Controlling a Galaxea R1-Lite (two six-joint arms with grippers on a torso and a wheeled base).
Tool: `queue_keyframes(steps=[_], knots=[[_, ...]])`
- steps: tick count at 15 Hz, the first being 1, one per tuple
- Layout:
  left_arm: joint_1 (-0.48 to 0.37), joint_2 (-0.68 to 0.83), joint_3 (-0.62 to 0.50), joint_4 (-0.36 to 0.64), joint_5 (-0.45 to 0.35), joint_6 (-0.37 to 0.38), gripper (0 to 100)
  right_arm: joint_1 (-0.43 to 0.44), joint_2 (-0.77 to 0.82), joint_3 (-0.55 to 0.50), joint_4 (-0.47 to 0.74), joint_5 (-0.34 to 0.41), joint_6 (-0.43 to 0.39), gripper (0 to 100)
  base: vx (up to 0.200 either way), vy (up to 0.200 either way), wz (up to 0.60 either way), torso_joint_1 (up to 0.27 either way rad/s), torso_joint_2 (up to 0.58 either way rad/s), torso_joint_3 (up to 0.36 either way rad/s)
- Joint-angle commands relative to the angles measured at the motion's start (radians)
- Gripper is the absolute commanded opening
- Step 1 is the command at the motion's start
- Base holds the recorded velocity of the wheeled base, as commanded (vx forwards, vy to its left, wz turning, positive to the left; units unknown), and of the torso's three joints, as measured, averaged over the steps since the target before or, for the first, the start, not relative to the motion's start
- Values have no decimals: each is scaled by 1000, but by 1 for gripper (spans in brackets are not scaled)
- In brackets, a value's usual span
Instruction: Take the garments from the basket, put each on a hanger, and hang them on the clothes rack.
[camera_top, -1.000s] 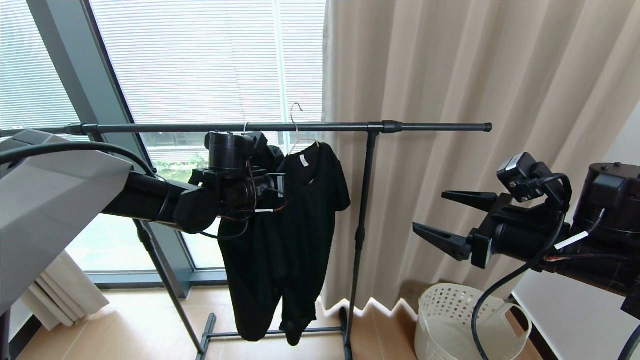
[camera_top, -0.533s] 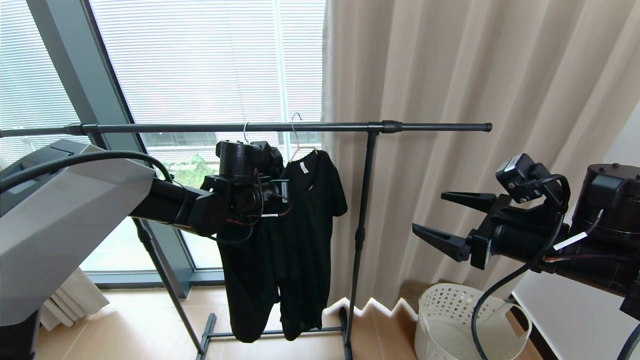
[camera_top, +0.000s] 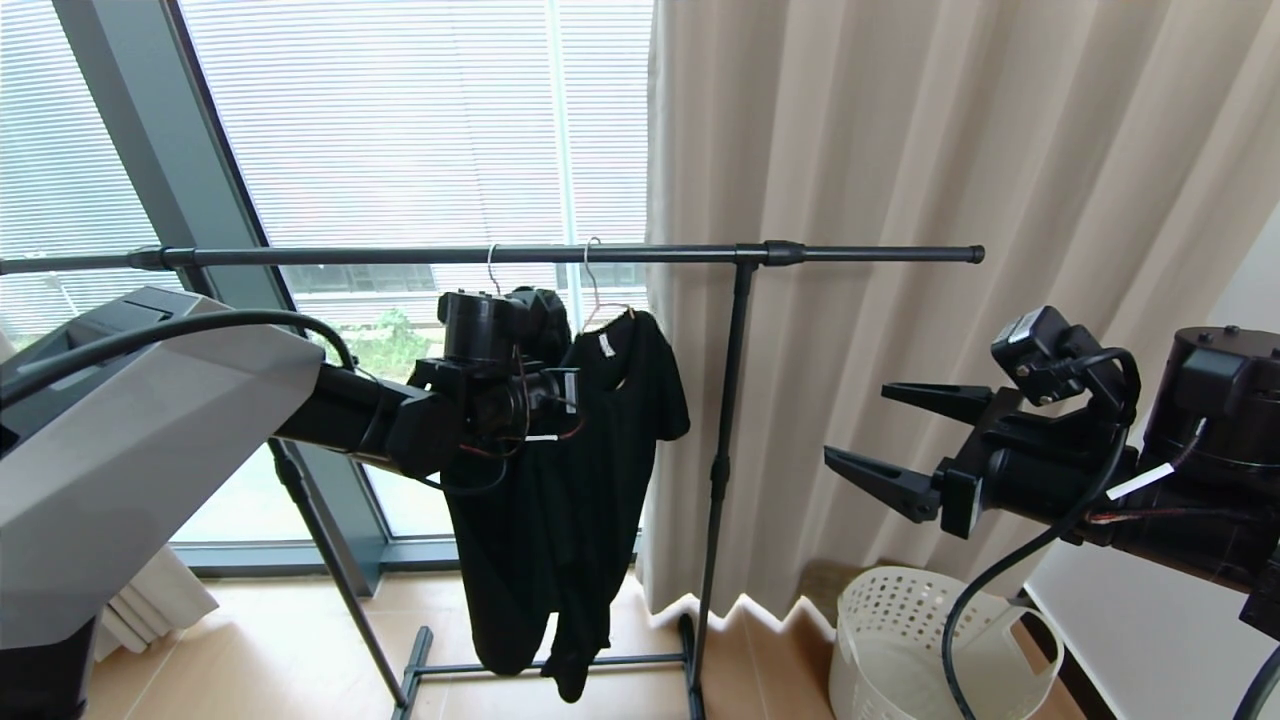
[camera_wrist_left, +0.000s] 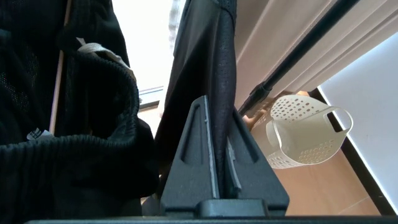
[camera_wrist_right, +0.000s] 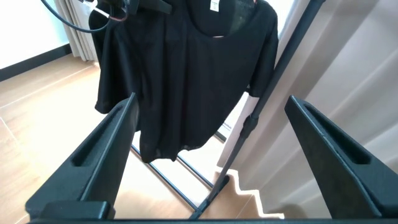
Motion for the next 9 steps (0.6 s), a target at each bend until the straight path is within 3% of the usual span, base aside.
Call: queue_keyframes(steps=[1, 9], knots=[[0, -4, -1, -1, 0, -8, 0, 1, 1, -1, 0, 1, 0, 100, 0, 0, 0, 0, 0, 0], [0, -8, 0, -1, 0, -11, 0, 1, 1, -1, -2, 1, 0, 100, 0, 0, 0, 0, 0, 0]])
